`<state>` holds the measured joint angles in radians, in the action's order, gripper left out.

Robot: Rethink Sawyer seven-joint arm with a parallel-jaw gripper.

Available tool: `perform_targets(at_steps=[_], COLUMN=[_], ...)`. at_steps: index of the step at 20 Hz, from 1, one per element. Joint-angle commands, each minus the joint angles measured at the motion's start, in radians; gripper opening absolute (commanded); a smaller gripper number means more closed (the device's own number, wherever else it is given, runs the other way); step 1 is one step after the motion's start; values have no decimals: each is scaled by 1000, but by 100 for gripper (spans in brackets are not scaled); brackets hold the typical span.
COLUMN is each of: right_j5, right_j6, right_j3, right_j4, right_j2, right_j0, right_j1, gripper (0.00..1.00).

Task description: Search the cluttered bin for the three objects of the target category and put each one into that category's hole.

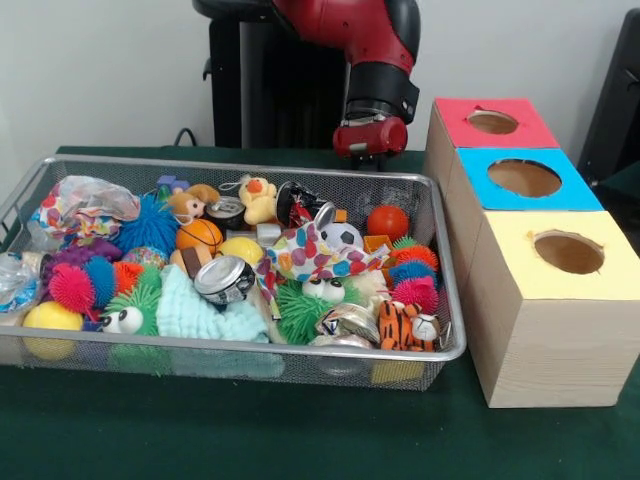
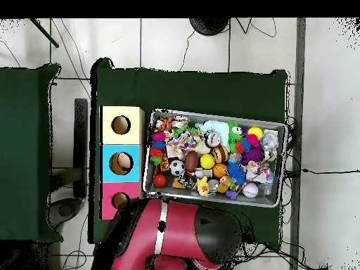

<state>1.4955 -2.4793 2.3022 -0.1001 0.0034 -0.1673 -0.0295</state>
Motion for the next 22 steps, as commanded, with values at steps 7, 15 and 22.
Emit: perform_targets(at_steps=[7,15,22], right_j5=[-1181,-1148,-966], right_j6=[330,235,240], right_j3=[-105,-314,-631], right_j4=[68,272,454], right_j2=[-18,-94,-209], right_j0=[-1,-13,49], right_j1=[-196,3,301], gripper=[100,100,100])
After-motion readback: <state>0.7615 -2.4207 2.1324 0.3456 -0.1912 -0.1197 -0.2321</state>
